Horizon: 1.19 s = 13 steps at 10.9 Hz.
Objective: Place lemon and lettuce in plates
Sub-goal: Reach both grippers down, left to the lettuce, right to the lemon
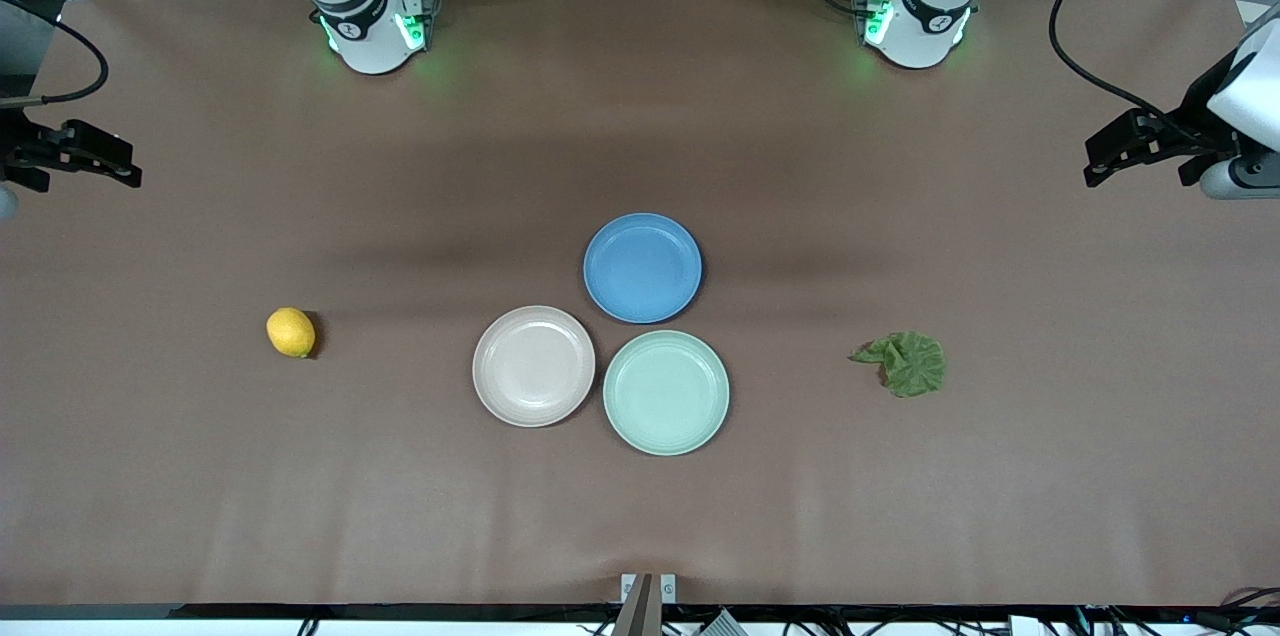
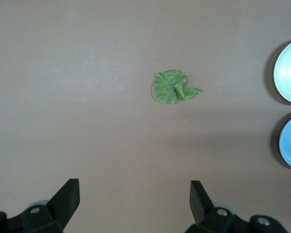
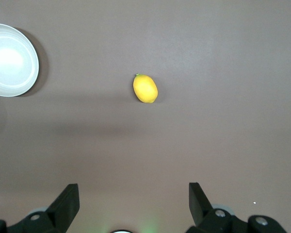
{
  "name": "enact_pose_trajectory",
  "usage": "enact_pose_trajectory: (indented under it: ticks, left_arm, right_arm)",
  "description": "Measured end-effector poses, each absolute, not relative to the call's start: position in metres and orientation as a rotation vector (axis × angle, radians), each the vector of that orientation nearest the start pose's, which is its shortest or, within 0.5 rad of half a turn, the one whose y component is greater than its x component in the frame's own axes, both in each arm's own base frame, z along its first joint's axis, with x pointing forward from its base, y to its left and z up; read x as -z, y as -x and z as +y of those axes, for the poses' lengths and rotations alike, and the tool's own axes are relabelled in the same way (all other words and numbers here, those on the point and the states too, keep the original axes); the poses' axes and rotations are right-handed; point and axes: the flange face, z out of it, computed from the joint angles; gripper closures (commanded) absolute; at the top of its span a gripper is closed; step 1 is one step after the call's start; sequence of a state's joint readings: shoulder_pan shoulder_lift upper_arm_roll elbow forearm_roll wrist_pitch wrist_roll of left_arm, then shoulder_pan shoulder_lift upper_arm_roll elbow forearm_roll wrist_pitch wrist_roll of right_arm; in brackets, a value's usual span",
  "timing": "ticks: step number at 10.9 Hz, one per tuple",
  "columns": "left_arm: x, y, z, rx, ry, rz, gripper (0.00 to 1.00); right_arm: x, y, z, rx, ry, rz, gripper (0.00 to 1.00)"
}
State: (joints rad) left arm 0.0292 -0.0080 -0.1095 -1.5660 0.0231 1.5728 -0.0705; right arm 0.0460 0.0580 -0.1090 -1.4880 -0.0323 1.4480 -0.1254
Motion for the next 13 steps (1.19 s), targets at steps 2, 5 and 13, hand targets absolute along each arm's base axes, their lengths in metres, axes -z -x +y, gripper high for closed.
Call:
enact_pose_trajectory:
  ticks: [2,5,13]
  left_arm:
    - [-0.631,-0.551,-0.042,0.026,3.119,0.015,0.0]
    - [-0.622,-0.555,-0.042,-0.001,3.119,0.015,0.0]
    - [-0.442,-0.648,-0.089,-0.067,3.159,0.134,0.0]
  right_arm:
    - [-0.621,-0.558,-0.037,-0.16,3.165,-0.095,0.0]
    - [-0.621,-0.558,-0.037,-0.16,3.165,-0.094,0.0]
    - [-0.579,-0.581,-0.034,-0.184,3.145,-0.099,0.0]
